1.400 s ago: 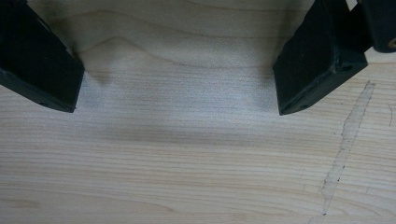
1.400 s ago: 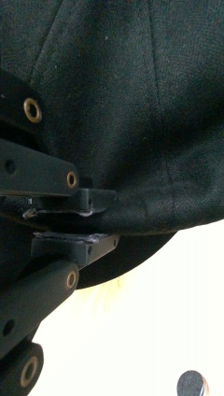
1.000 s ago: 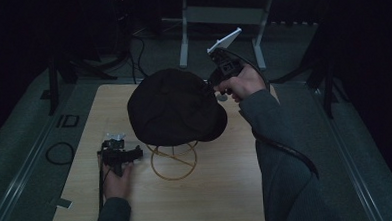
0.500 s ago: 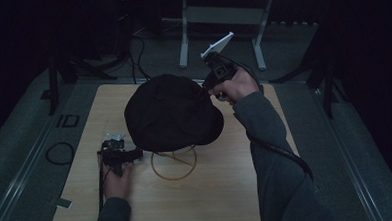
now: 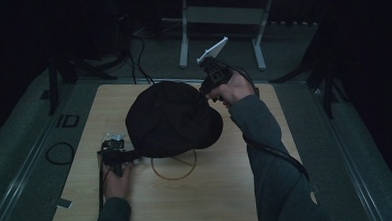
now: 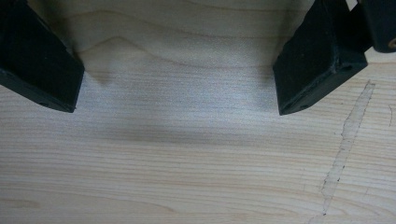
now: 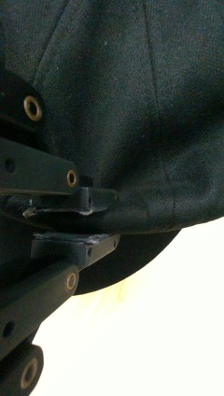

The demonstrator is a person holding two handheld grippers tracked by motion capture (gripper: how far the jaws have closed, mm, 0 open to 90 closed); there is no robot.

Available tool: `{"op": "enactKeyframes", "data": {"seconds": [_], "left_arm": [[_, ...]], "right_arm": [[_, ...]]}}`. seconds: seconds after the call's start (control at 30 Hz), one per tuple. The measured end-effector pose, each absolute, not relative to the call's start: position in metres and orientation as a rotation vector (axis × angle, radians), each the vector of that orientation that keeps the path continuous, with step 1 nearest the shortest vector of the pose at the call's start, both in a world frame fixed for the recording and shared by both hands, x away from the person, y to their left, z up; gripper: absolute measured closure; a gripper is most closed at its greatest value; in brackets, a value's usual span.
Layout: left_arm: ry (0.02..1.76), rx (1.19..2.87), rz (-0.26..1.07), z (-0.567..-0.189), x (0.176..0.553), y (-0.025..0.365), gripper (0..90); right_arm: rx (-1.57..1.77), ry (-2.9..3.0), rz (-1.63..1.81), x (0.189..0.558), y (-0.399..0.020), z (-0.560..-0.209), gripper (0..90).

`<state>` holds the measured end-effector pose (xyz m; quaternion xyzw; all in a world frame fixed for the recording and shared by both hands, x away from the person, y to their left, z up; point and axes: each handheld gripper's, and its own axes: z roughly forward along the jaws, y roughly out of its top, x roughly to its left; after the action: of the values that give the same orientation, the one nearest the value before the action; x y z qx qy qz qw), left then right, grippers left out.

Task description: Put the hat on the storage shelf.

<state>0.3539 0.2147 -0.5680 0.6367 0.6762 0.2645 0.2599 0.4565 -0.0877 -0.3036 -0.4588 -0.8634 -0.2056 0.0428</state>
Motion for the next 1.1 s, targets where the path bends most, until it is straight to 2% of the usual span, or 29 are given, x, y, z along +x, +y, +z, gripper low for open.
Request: {"op": "enactKeyframes", "data": {"seconds": [0.4,0.83,1.1], "left_arm": [[1.831,1.726,0.719,-0.568,0.354,0.215,1.2],[1.831,1.728,0.717,-0.568,0.354,0.215,1.2],[1.831,1.728,0.717,-0.568,0.354,0.215,1.2]], "right_arm": [[-1.389,-2.668,-0.571,0.455,-0.076,-0.318,79.8],[-1.372,-2.665,-0.552,0.453,-0.081,-0.326,78.4],[-1.356,-2.646,-0.553,0.455,-0.086,-0.335,73.6]]}}
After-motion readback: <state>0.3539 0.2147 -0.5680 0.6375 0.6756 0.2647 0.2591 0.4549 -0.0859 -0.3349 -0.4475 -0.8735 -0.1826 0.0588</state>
